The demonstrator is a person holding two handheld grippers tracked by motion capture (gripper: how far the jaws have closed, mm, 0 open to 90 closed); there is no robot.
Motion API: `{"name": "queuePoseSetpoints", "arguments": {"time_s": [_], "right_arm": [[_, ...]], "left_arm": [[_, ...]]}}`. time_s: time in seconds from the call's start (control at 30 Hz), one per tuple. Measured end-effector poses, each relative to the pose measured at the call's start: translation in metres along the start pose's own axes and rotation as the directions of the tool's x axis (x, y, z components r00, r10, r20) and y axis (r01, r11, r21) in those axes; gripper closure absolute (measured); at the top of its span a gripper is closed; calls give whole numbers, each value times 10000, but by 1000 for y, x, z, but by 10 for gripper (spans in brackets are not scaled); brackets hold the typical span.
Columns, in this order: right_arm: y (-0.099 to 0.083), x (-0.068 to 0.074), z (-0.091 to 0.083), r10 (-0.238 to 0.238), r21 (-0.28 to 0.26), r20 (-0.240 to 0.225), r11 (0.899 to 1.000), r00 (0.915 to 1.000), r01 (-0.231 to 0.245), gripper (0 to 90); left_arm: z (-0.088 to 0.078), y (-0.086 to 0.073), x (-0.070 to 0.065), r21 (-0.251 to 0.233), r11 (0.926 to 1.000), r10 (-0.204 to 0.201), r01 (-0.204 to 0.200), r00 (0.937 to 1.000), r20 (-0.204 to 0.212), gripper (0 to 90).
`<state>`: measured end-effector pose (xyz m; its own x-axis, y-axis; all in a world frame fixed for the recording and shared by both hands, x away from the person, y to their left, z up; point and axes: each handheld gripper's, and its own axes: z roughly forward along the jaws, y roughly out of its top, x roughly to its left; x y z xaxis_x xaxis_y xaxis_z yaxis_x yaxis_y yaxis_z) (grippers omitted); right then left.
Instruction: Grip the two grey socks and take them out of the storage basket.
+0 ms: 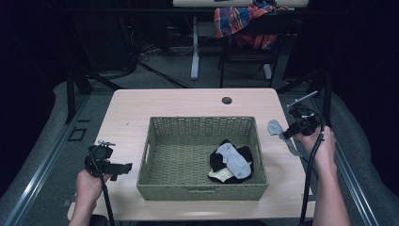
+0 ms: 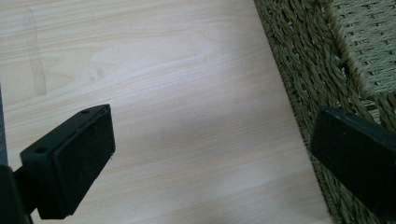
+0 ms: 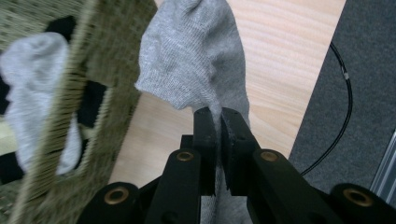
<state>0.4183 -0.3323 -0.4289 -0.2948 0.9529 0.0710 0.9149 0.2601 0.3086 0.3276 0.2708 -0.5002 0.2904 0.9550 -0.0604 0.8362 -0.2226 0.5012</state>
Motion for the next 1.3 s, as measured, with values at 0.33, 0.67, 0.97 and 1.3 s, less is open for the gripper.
{"name": "queuePoseSetpoints", "arguments": {"time_s": [0.33, 0.67, 0.97, 1.3], "right_arm": [[-1, -4, 46, 199, 843, -57, 9963, 9998, -193, 859], [-5, -4, 73, 248, 1288, -147, 9914, 9996, -227, 858], [-7, -10, 86, 506, 1740, -396, 9838, 9979, -430, 858], [-4, -8, 82, 622, 1508, -676, 9872, 9958, -515, 633]], "left_arm": [[1, 0, 0, -3, 10000, -30, 30, 10000, 6, 6], [0, 0, 0, -1, 10000, -9, 9, 10000, -42, 6], [-1, 0, 0, -88, 10000, -37, 38, 10000, 68, 2], [0, 0, 0, -67, 10000, -27, 28, 10000, 53, 2]]}}
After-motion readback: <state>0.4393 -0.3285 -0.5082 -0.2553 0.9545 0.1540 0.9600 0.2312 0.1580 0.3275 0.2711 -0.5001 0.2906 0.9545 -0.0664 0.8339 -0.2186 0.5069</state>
